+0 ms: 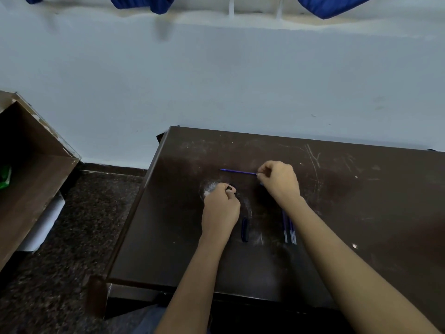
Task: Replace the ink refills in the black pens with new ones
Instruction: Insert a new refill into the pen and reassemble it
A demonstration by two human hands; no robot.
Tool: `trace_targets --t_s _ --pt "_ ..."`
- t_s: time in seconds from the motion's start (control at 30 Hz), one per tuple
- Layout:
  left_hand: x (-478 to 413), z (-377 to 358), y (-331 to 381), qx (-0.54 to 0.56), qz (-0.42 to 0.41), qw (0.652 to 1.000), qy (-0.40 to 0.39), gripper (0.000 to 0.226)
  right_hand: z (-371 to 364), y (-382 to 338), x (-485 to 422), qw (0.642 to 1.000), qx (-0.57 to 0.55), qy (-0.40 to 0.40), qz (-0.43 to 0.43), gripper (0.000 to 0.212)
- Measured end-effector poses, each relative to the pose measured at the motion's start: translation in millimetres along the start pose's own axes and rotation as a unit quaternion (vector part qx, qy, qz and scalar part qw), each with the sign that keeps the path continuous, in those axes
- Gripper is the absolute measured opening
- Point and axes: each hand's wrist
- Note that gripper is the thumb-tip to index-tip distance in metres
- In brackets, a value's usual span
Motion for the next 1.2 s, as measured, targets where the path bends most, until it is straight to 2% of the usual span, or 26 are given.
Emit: trace_targets --t_s 0.17,0.3,0.43,0.6,0.67,0.8,0.9,1.2 --pt "2.2 0.9 4.9 0.008 0.014 1.000 0.000 0.032 7.5 13.3 23.2 0.994 0.081 -0.062 -0.030 0.018" --pt "2.5 2.1 5.5 0.006 0.010 1.000 0.001 0.031 0.9 12.4 30.3 0.995 0.084 -0.047 -0.018 0.019" --pt "0.5 5.0 5.0 0.013 0.015 1.000 0.012 0.031 -2.2 11.8 28.3 0.992 0.121 0.024 0.017 0.020" --pt "2.1 7.7 4.8 0.014 0.000 1.000 0.021 0.030 -1.6 12.3 23.8 0.983 0.184 0.009 0.021 0.020" --pt "1.3 7.2 3.3 0.014 -0.008 0.999 0.037 0.029 -1.5 9.9 27.3 0.987 0.154 -0.024 0.026 0.019" --pt "-1.9 5.5 0.5 -0.002 -0.015 0.998 0.057 0.028 -3.1 -3.0 42.5 0.993 0.023 -0.114 0.014 0.015" --pt "-1.3 4.7 1.1 -0.007 -0.019 0.999 0.051 0.030 -9.5 -10.3 54.6 0.986 0.023 -0.162 0.027 0.015" --pt "-0.2 4.6 3.0 -0.002 -0.026 0.999 0.037 0.031 -16.8 -11.3 68.9 0.986 -0.005 -0.167 0.028 0.019"
Point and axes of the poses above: each hand's wrist, its own x-axis away from the middle knuckle, its own z-axis out of the back of the hand, y = z × x, and after that the axes turned 7 degrees about -z, right-handed
